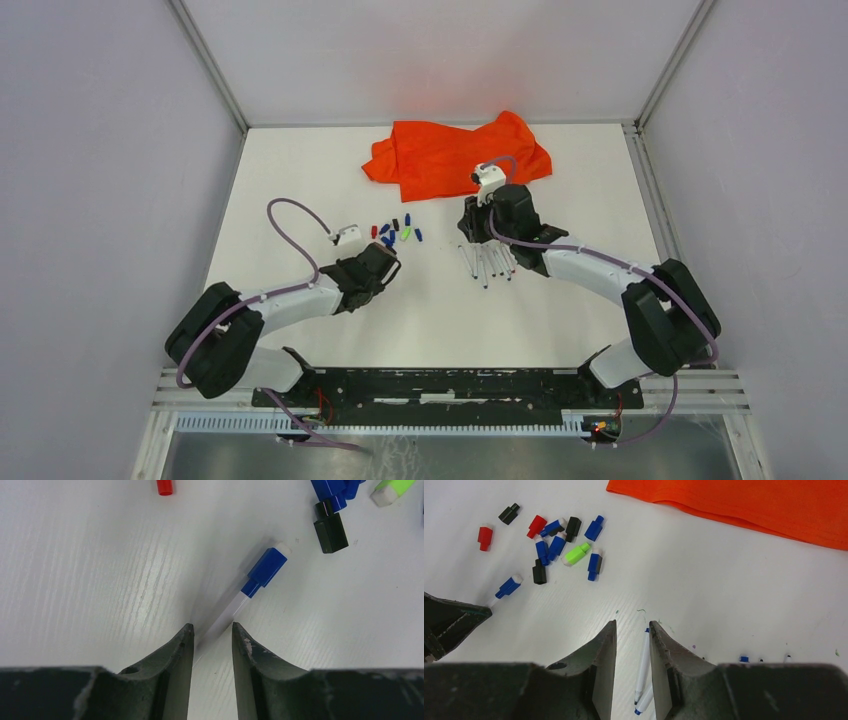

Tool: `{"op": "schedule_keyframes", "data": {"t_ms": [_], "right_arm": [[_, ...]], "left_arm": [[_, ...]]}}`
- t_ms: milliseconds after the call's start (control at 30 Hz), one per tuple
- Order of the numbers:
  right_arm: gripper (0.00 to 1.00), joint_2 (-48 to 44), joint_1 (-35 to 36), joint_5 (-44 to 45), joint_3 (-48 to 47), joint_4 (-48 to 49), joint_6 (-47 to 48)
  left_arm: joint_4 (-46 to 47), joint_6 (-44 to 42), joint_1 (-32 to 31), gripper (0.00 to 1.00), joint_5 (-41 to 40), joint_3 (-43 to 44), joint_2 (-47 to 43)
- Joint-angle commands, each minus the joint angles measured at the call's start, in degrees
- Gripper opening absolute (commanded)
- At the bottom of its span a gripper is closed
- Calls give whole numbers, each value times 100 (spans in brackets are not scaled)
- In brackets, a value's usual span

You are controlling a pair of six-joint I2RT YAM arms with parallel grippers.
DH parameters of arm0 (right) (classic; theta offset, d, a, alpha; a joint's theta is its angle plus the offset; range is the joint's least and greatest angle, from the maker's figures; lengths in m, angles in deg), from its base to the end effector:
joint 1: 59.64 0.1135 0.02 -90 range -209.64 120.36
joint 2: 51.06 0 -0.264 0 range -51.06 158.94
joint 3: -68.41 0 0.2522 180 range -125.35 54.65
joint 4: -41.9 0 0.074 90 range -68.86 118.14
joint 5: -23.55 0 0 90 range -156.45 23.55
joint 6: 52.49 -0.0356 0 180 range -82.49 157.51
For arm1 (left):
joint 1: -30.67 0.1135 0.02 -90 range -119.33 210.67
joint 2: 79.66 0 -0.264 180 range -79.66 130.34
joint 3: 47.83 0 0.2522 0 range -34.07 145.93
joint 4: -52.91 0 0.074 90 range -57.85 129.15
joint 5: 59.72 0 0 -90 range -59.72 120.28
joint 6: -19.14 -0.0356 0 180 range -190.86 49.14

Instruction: Open the pen caps

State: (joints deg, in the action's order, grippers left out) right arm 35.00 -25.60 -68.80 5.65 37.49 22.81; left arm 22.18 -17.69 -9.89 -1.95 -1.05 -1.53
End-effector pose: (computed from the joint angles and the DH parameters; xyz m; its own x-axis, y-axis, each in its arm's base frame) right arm 0.2730 0.1862 0.2262 -0.5223 -0.0468 -0.8515 -0.4723 0.8472 0.2431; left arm 0.1870 -0.1350 0.1486 -0.6908 -0.3000 -0.6579 -0.3213 0.9425 -0.0923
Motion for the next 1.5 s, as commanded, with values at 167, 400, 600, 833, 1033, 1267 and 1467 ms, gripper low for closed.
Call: {"op": "schedule_keyframes", "data": {"t_ms": [167, 400, 600, 833, 1033, 1267, 1467], "right_arm": [[35, -283, 32, 121, 108, 126, -11], [35, -294, 24, 75, 197, 169, -1], [35, -188, 32, -340, 136, 190, 124], [35, -12, 17, -1302, 144, 704, -206], [36, 204, 23, -1919, 250, 1303, -769], [40, 441, 28, -2573, 606, 2445, -1642], [42, 691, 75, -2779, 698, 3024, -2134]], "left_arm": [[14, 352, -136, 22, 141, -296, 124], [166, 281, -181, 13, 181, -306, 147], [851, -84, -189, 2, 448, -588, -185], [2288, -893, -190, 2, 1168, -1201, -1184], [2966, -1371, -192, 2, 1604, -1508, -1789], [3635, -1566, -189, 2, 1857, -1768, -2067], [3963, -1647, -190, 2, 1826, -1838, -2131]]}}
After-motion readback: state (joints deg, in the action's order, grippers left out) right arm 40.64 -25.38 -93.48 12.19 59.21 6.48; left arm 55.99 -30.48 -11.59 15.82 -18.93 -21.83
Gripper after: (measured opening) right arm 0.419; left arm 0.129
